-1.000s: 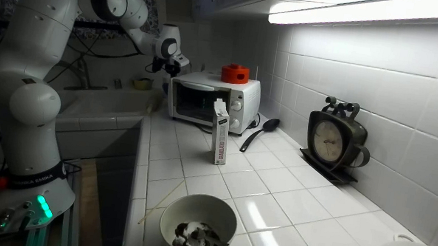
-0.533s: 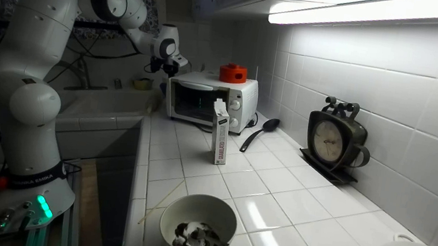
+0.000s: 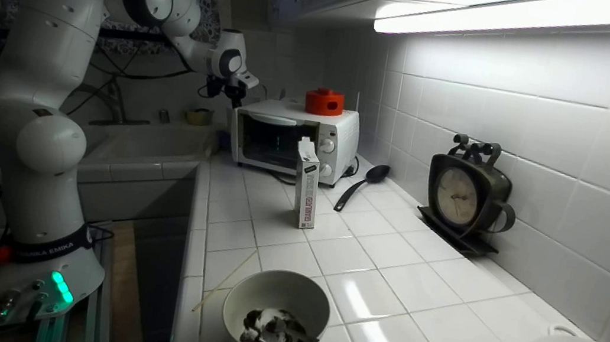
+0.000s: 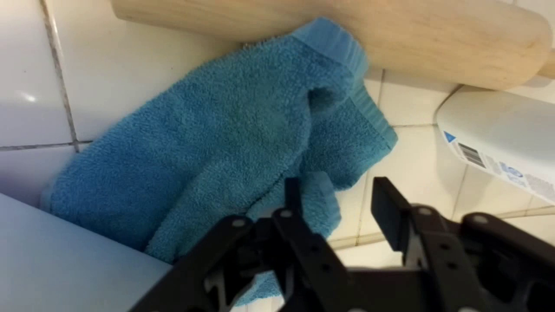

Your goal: Pull the oven to the left

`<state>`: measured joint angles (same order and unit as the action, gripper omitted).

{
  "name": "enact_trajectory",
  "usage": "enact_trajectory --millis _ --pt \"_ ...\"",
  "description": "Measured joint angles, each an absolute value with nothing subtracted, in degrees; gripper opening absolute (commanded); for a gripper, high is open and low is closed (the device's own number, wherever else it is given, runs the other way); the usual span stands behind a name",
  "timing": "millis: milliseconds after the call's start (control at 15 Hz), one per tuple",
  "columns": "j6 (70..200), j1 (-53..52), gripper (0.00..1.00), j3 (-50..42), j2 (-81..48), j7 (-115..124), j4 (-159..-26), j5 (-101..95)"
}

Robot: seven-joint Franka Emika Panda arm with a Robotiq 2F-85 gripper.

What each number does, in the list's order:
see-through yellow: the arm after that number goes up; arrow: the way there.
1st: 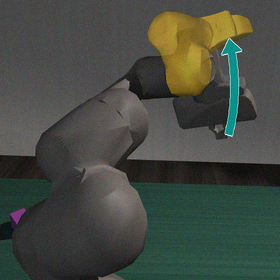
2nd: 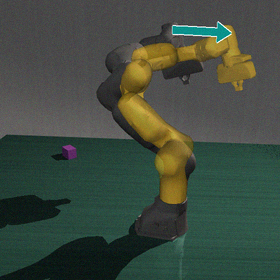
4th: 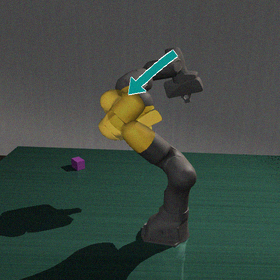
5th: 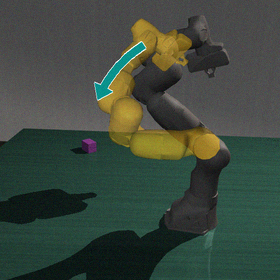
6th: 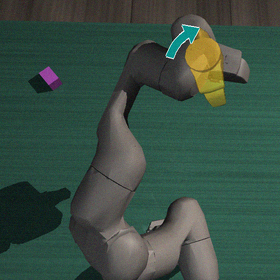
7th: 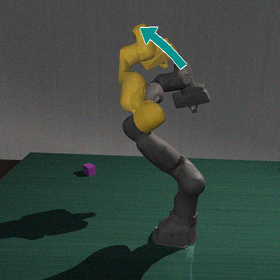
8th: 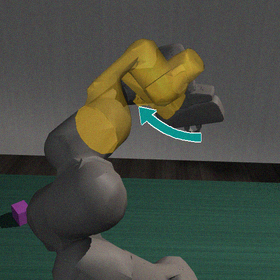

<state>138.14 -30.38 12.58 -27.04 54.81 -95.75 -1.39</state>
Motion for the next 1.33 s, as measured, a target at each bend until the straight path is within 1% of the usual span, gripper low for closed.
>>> enact_trajectory --millis 200,267,667,1133,1333 --pt "133.4 -31.3 0.98 11.8 -25.6 56.4 -95.8 -2.1" --pt "131.6 -31.4 1.00 11.6 -25.1 57.1 -95.8 -2.6" --pt "121.2 -31.6 1.00 10.4 -21.5 63.3 -95.8 -7.3" --pt "116.7 -31.6 1.00 10.7 -20.5 65.6 -95.8 -8.2" --pt "114.2 -31.6 1.00 11.0 -17.9 66.8 -95.8 -9.6"
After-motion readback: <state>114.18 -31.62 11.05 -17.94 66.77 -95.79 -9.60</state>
